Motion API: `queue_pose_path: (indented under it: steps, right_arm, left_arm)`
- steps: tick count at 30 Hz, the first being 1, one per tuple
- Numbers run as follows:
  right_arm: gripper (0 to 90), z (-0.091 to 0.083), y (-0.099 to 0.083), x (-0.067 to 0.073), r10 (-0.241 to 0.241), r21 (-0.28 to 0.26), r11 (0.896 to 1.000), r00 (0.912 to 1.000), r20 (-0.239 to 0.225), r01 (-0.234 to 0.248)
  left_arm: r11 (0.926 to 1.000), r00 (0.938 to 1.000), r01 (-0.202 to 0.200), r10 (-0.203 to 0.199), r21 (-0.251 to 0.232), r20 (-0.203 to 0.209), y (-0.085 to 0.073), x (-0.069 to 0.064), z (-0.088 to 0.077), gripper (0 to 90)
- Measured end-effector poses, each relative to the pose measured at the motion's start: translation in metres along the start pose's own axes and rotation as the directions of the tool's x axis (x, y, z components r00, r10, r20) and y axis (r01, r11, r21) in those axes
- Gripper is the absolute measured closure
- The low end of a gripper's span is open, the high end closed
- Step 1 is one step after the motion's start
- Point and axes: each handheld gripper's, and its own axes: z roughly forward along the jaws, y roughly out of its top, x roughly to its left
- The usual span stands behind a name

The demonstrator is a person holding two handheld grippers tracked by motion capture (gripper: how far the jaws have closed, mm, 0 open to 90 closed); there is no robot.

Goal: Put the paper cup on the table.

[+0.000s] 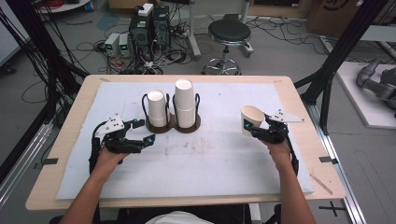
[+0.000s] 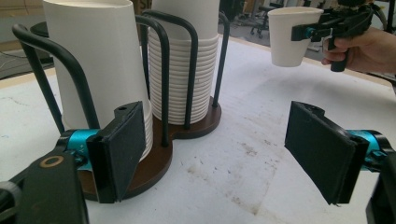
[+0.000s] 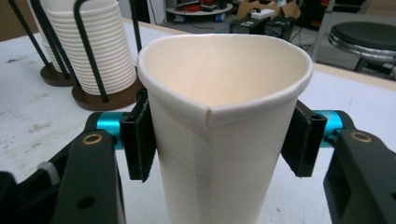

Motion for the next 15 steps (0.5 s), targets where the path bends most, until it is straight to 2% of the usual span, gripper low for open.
queue_pose_path:
  steps: [6,9,13,15]
  right_arm:
    - [38.1,0.006,-0.008,-0.003,0.047,0.025,0.999,0.9985,-0.028,-0.046]
    - [37.8,0.013,-0.011,-0.002,0.035,0.064,0.997,0.9985,-0.043,-0.032]
    - [36.9,0.019,-0.014,-0.001,0.025,0.117,0.993,0.9991,-0.036,-0.021]
    - [36.9,0.019,-0.014,-0.001,0.032,0.115,0.993,0.999,-0.032,-0.028]
  left_arm:
    - [1.0,1.0,0.003,-0.003,0.008,0.002,-0.001,0.0,0.002,20.5]
    - [0.9999,1.0,0.0,0.0,0.011,0.005,-0.001,0.0,0.002,20.5]
    - [0.9998,0.9999,0.0,0.0,0.019,0.011,-0.001,-0.001,0.003,20.5]
    - [0.9998,0.9999,0.001,-0.001,0.02,0.013,-0.001,-0.001,0.003,20.5]
